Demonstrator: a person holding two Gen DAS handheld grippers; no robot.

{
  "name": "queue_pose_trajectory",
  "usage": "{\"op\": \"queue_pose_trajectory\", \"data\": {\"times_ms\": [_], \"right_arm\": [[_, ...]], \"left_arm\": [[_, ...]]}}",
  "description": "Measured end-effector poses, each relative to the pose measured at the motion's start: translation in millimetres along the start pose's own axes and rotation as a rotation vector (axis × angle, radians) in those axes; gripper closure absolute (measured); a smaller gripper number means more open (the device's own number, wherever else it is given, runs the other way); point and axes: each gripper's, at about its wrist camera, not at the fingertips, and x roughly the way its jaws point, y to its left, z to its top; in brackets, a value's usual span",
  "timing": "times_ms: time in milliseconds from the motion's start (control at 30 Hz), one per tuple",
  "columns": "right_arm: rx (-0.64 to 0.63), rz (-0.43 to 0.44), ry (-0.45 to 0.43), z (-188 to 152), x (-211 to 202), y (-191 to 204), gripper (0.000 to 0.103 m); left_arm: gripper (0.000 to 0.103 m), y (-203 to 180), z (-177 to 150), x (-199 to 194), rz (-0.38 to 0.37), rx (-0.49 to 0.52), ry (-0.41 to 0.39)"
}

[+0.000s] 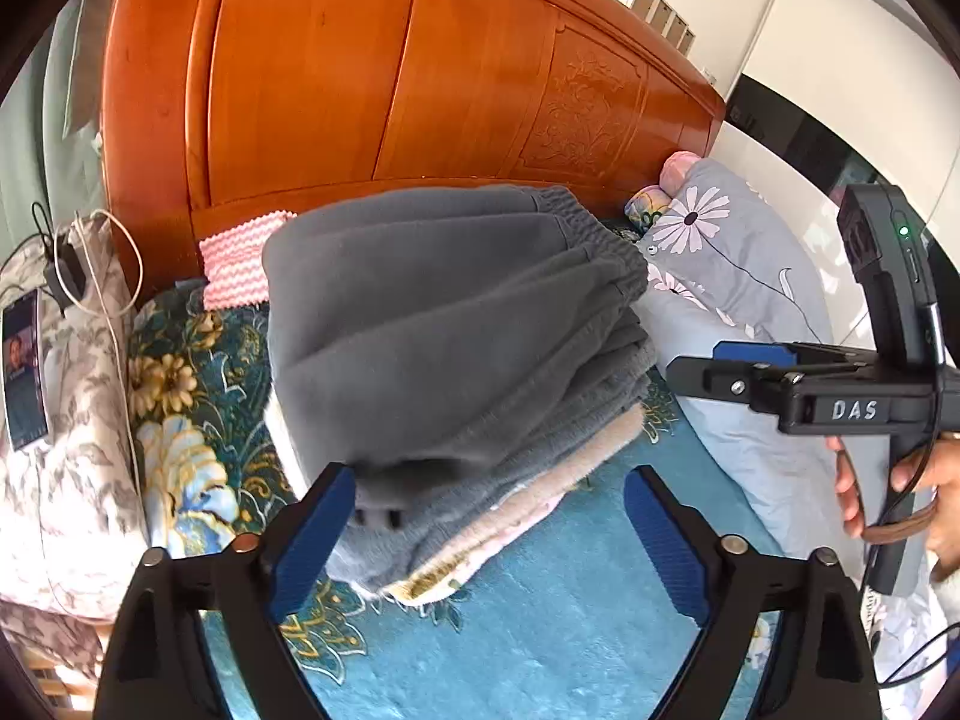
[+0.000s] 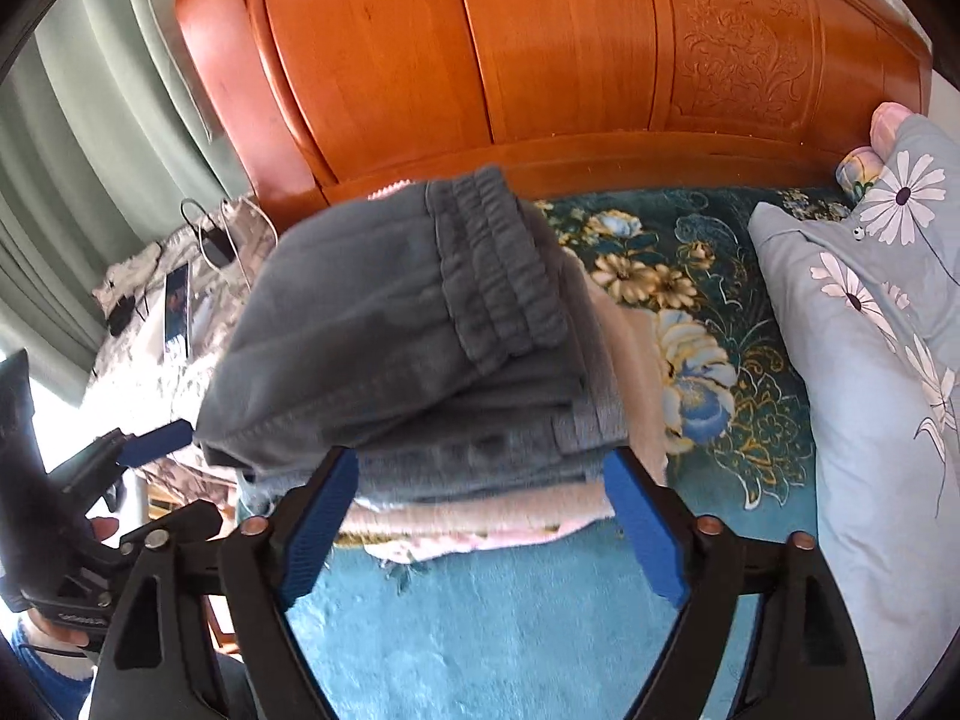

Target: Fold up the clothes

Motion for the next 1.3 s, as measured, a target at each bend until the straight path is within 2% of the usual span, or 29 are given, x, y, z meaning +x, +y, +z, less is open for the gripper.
{"op": "queue_pose_trajectory", "data": {"times_ms": [100,233,700,900,1133,1300], "right_arm": [[-0.017,-0.020,0.018,-8,4,3,0.016],[-0.050,-0.072,0.038,-16,9,8,0.006],[-0.139,-0.154,-0.016,-30,15,13,0.006],[-0.185,-0.169,-0.028,-33,25,14,0.006],[-0.199,-0.160,-0.027,-34,38,9,0.006],[-0.198,-0.146,-0.027,-33,46,6,0.006]], "left_arm": [[0.000,-1,-5,1,-0.006,-0.026,0.012],[0.000,-5,-14,5,0.015,-0.041,0.023],[0.000,0,-30,29,0.072,-0.118,0.043],[0.000,-3,-32,41,0.160,-0.125,0.012],[0.000,2,-34,53,0.197,-0.171,0.014],[0.000,0,-34,59,0.222,-0.161,0.008]]}}
